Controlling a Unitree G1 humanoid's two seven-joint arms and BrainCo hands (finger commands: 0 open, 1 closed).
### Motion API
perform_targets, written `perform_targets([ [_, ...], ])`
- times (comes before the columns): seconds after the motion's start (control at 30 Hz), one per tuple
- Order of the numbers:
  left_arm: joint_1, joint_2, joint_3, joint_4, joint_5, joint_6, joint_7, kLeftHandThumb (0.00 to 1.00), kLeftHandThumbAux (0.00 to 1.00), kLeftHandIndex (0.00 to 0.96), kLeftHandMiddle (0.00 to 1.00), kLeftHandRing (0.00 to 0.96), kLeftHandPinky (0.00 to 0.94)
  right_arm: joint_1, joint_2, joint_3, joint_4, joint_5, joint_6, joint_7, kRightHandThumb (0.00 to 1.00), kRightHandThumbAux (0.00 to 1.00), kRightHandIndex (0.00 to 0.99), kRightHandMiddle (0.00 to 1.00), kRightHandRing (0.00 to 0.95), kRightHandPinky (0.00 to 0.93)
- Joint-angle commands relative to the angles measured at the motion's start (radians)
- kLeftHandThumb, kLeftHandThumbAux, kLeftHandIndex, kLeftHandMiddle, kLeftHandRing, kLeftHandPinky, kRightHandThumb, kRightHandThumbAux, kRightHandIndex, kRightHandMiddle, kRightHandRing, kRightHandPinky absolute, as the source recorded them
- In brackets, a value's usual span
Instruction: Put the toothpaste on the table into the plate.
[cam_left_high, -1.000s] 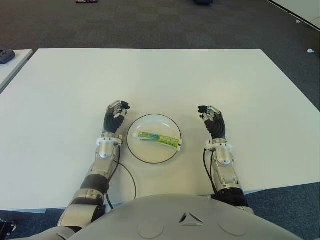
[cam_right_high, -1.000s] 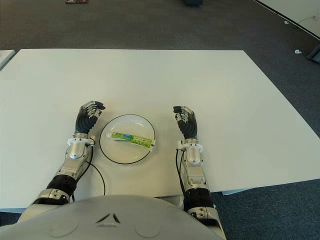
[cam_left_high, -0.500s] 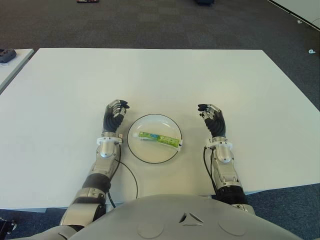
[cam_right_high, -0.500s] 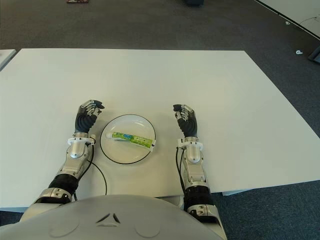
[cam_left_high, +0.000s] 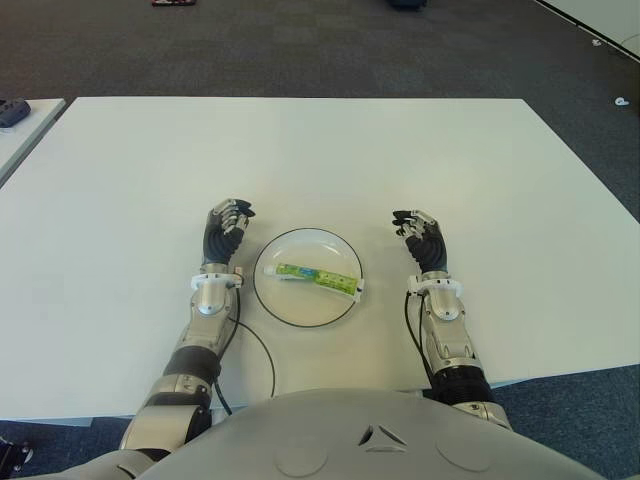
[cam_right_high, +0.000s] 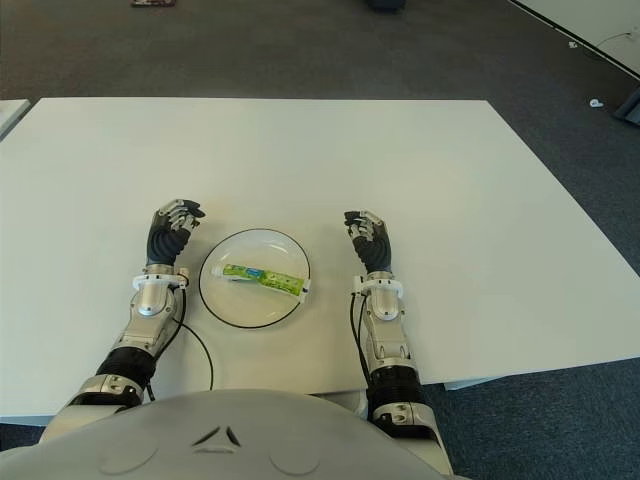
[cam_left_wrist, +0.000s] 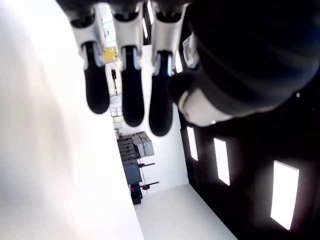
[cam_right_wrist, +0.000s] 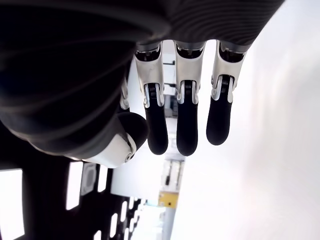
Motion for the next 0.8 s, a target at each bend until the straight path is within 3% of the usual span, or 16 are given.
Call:
perform_targets([
  [0.03,0.010,0.007,0.005,0.011,0.010,0.011,0.013,0.696,0.721,0.425,0.496,0.495,0.478,-0.013,0.004,-0.004,0.006,0.036,0.057,0.027,0.701,0.735,0.415,0.353,0.352,0.383],
  [0.8,0.111,0.032,0.017,-0.127,0.040,0.077,0.030,0.698,0.720,0.425,0.496,0.483,0.457,-0.029,0.012,-0.002,0.037,0.023,0.051,0.004,0.703,0.734,0.416,0.388,0.377,0.393],
])
